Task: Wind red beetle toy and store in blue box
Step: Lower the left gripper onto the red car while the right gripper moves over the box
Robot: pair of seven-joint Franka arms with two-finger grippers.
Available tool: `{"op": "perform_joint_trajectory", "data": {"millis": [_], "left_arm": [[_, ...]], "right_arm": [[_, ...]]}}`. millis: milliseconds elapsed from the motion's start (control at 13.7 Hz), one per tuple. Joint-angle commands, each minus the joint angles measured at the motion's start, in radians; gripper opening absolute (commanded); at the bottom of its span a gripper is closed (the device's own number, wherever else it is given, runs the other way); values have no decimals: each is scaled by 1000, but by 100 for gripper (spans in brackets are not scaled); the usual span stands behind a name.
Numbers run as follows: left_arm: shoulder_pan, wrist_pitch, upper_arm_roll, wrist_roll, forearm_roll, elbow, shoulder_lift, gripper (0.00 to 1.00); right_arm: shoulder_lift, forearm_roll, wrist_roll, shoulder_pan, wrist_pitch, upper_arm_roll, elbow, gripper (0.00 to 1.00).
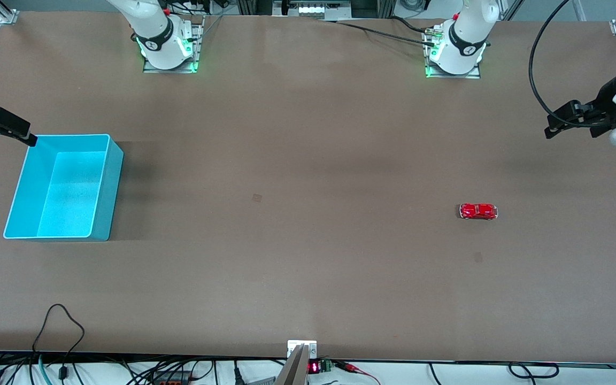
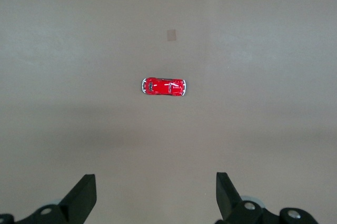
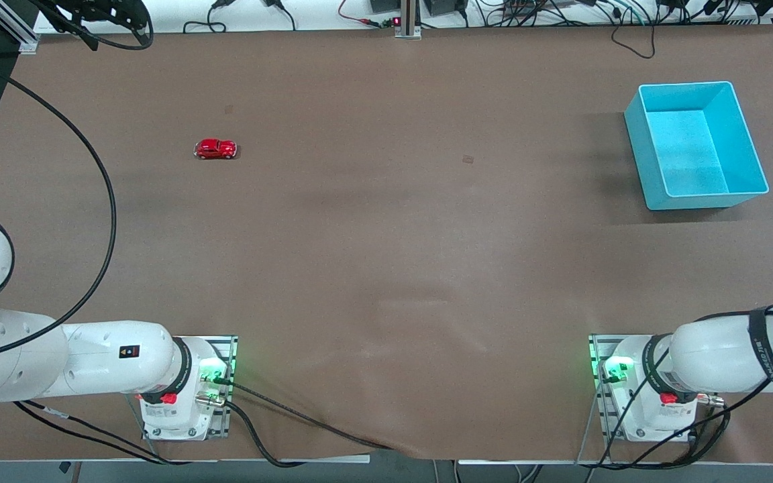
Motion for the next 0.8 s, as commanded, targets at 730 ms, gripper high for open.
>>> {"op": "perform_joint_trajectory", "data": {"millis": [730], "left_arm": [[-10, 155, -13, 740, 30, -125, 203, 100]], "right_arm": [[83, 2, 2, -2, 1, -1, -2, 100]]}}
